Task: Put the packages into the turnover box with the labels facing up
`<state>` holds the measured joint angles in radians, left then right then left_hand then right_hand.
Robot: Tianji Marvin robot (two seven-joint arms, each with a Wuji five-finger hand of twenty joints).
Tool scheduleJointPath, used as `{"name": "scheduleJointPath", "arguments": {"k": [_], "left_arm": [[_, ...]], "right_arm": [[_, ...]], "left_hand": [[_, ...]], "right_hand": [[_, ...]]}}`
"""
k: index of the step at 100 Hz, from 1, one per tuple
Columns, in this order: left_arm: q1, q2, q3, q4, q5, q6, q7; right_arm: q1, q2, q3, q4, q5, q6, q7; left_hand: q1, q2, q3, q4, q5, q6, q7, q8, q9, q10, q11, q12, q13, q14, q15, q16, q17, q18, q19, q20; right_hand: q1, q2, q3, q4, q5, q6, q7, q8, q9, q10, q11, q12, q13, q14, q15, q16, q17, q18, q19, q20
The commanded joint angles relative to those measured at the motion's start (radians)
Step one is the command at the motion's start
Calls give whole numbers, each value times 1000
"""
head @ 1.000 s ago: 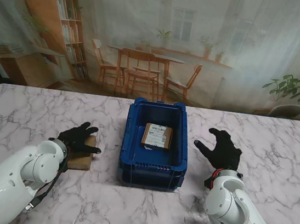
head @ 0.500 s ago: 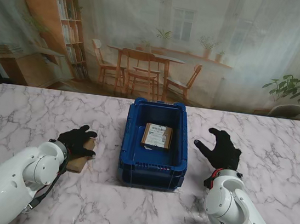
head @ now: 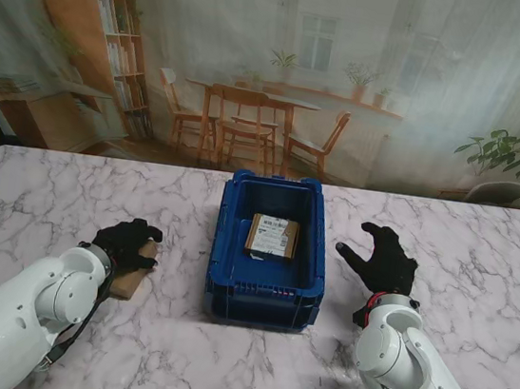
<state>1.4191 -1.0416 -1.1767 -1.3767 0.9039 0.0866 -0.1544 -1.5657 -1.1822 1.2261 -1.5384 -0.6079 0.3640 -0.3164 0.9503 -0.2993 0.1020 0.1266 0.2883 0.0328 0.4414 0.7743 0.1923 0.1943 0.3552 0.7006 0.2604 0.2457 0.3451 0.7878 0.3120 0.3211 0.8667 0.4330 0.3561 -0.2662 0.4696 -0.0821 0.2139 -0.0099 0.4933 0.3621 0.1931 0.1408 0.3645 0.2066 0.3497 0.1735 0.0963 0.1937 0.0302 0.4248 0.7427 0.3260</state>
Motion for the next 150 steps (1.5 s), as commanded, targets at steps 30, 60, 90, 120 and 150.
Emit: {"name": "scheduleJointPath", "arguments": {"k": [30,60,90,120,150], "left_arm": [[40,-9,-87,-83,-1,-4,18],[59,-11,-173,-199,-19,-57,-6],[50,-18,-214,-347,-58,-118,-13],[34,-50,-185,-415,-162,-191,132],[5,-80,-104,-467,-261,-216,225]], "right_arm": [[-1,-3,0,5,0,1,-3],[-13,-2,7,-11,-3,-14,-7],[-64,-4,34,-70,-21,-64,-48],[-164,-4,108,-199,5,-173,-60],[-185,18,135,-282,-8,-241,40]], "left_hand": [[207,16,259,38,76,15,24,-35,50,25,21,-11,102,38,173,64,126,-326,202,36],[208,30,265,19,97,34,29,-48,68,39,12,-26,115,47,170,54,135,-321,207,21],[217,45,249,6,114,34,22,-60,88,39,1,-41,129,42,164,42,137,-319,202,17],[218,53,224,7,128,43,50,-43,101,35,12,-44,144,27,177,47,145,-329,200,15],[222,43,220,6,127,45,78,2,96,31,21,-46,145,16,177,47,146,-335,198,12]], "right_hand": [[14,31,-25,21,-21,14,12,-10,-19,3,-8,-1,-24,-18,-19,8,-16,-33,-18,11],[15,32,-25,22,-22,14,12,-10,-19,4,-6,0,-24,-18,-19,8,-17,-35,-18,11],[15,32,-24,22,-17,19,17,-8,-16,7,12,8,-19,-16,-15,10,-14,-33,-15,13],[12,22,-20,21,-7,38,15,-10,-15,7,47,24,-9,-14,-7,12,-10,-32,-12,14],[-51,-3,-11,8,33,146,-21,-36,27,31,182,76,18,-10,10,20,11,-27,6,20]]}}
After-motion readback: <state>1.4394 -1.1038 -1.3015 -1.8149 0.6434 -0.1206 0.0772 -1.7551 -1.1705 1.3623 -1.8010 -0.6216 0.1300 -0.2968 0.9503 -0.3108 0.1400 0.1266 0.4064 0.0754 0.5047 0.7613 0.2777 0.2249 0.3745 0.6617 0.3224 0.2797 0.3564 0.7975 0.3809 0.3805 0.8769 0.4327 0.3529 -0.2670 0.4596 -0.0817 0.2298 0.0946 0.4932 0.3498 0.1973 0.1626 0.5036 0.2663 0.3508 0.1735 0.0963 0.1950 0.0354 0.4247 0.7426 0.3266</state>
